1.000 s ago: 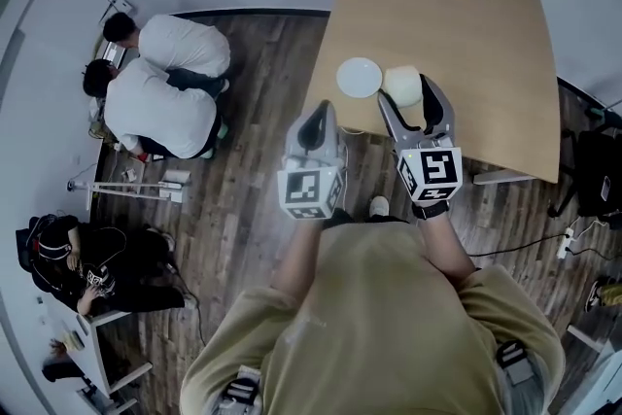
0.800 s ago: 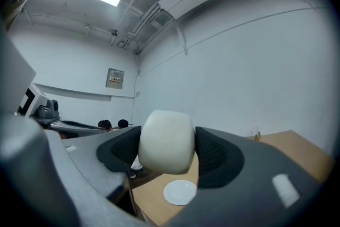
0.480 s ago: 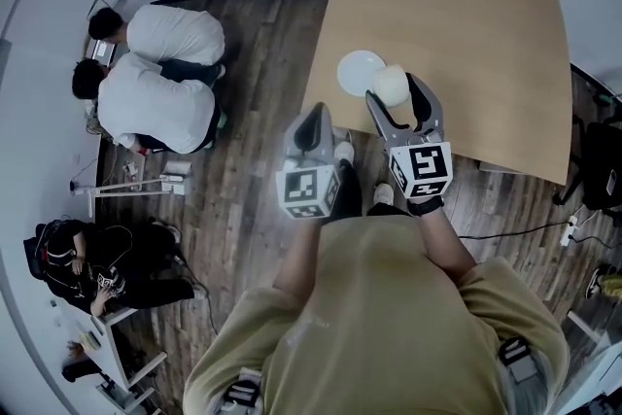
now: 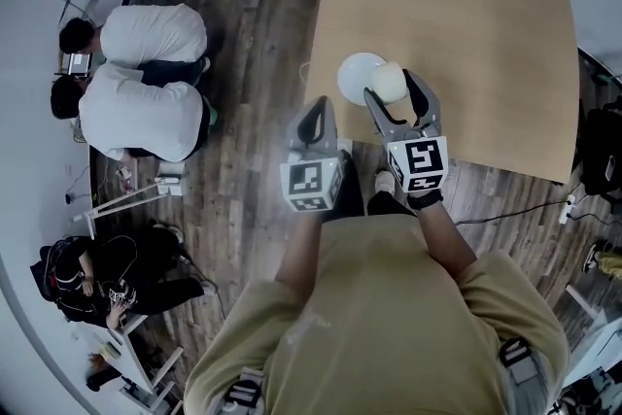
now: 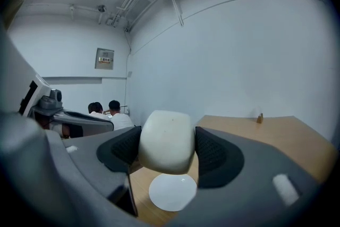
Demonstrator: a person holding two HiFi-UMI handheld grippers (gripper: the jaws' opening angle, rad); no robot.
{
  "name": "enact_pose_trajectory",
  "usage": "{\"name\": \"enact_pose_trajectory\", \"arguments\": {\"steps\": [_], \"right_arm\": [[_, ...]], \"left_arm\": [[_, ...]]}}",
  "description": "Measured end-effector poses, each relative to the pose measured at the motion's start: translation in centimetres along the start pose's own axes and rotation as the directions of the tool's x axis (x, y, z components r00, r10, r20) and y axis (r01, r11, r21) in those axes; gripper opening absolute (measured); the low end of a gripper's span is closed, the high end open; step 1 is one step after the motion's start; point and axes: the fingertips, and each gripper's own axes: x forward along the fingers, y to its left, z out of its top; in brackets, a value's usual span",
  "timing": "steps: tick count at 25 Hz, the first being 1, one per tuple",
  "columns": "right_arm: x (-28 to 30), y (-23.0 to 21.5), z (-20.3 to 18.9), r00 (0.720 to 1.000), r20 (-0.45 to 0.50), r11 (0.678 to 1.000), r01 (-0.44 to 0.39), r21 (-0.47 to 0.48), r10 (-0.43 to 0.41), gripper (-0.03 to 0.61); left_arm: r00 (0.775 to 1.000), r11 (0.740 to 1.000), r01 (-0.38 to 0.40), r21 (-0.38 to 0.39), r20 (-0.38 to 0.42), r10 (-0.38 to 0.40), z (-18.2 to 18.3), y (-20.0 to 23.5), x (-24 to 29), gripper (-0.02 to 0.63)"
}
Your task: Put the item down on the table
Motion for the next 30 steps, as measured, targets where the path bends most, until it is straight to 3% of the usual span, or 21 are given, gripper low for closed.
{"name": "enact_pose_trajectory", "arguments": {"steps": [11, 16, 30], "right_arm": [[6.9, -1.8, -8.9, 0.984, -0.175, 0.999, 0.018, 0.032, -0.012, 0.322], [8.8, -2.4, -13.4, 0.963, -0.267, 0.998, 0.038, 0.050, -0.024, 0.322], [13.0, -1.1, -21.2, 0.890, -0.455, 1.000, -0.024, 0.005, 0.024, 0.322]], "left_arm": [[0.990, 0.998, 0.055, -0.014, -0.132, -0.056, -5.1, 2.0, 6.1, 0.002], [0.981, 0.998, 0.061, -0.030, -0.184, -0.065, -7.3, 2.7, 7.7, 0.002], [0.964, 0.996, 0.084, -0.024, -0.252, -0.088, -10.8, 3.7, 10.1, 0.002]]}}
